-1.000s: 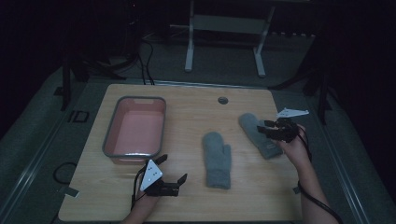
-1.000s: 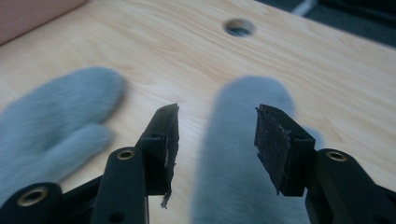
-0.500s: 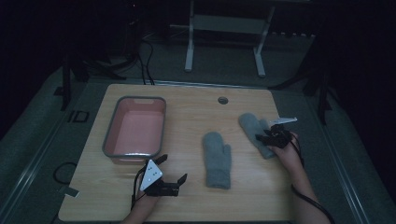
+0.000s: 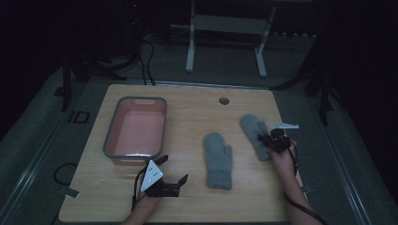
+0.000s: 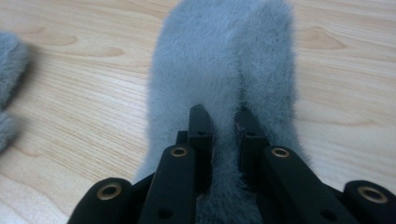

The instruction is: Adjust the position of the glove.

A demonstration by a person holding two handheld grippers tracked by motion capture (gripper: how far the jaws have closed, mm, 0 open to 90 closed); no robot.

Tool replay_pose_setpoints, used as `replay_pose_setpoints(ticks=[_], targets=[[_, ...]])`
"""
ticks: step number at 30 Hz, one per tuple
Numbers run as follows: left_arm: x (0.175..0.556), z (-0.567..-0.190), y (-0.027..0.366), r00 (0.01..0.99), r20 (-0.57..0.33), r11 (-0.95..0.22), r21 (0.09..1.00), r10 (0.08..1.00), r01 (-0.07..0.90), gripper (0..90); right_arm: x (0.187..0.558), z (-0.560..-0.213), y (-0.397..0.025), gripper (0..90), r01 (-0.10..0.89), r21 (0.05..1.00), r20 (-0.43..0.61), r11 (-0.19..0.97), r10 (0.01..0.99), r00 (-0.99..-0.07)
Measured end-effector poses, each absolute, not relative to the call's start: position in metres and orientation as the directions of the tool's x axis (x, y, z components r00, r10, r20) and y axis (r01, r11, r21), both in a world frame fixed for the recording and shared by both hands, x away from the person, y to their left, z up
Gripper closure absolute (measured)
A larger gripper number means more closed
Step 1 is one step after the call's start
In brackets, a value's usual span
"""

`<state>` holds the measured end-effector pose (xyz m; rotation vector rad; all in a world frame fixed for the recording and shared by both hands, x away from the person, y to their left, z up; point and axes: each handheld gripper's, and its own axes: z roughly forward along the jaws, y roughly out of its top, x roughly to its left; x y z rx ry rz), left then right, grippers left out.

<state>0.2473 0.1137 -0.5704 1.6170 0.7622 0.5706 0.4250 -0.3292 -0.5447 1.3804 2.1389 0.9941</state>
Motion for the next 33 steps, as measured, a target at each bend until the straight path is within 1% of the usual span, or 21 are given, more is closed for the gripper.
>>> replay_pose_setpoints(ticks=[4, 8, 11, 12, 17, 19, 20, 24, 28, 31, 33], targets=[[0.247, -0.570, 0.114, 0.665, -0.047, -0.086, 0.983, 0.745, 0.165, 0.3, 0.413, -0.536, -0.327, 80.8, 0.624, 0.754, 0.050, 0.205, 0.929, -0.366], [0.247, -0.570, 0.114, 0.665, -0.048, -0.085, 0.982, 0.745, 0.167, 0.3, 0.390, -0.524, -0.320, 80.7, 0.617, 0.771, 0.047, 0.157, 0.952, -0.302], [0.247, -0.570, 0.114, 0.665, -0.045, -0.087, 0.983, 0.746, 0.165, 0.3, 0.372, -0.516, -0.318, 80.7, 0.605, 0.790, 0.078, 0.101, 0.962, -0.262], [0.247, -0.570, 0.114, 0.664, -0.046, -0.087, 0.983, 0.746, 0.165, 0.3, 0.364, -0.513, -0.316, 80.7, 0.603, 0.793, 0.092, 0.086, 0.962, -0.257], [0.247, -0.570, 0.114, 0.664, -0.048, -0.085, 0.982, 0.747, 0.166, 0.3, 0.338, -0.503, -0.308, 80.6, 0.590, 0.805, 0.095, 0.067, 0.967, -0.238], [0.247, -0.570, 0.114, 0.663, -0.046, -0.086, 0.983, 0.747, 0.165, 0.3, 0.322, -0.499, -0.304, 80.6, 0.573, 0.818, 0.092, 0.048, 0.972, -0.214], [0.247, -0.570, 0.114, 0.663, -0.045, -0.086, 0.983, 0.747, 0.164, 0.3, 0.322, -0.499, -0.304, 80.6, 0.573, 0.818, 0.092, 0.048, 0.972, -0.214], [0.247, -0.570, 0.114, 0.663, -0.045, -0.086, 0.983, 0.747, 0.163, 0.3, 0.305, -0.500, -0.302, 80.5, 0.554, 0.832, 0.128, -0.016, 0.978, -0.163], [0.246, -0.570, 0.113, 0.663, -0.040, -0.089, 0.983, 0.748, 0.160, 0.3, 0.298, -0.510, -0.301, 80.5, 0.586, 0.809, 0.144, -0.037, 0.980, -0.136], [0.246, -0.570, 0.113, 0.663, -0.038, -0.092, 0.983, 0.748, 0.160, 0.3, 0.298, -0.525, -0.298, 80.4, 0.631, 0.775, 0.156, -0.039, 0.979, -0.132], [0.246, -0.570, 0.113, 0.663, -0.037, -0.092, 0.983, 0.748, 0.159, 0.3, 0.299, -0.532, -0.295, 80.3, 0.643, 0.765, 0.157, -0.042, 0.980, -0.122]])
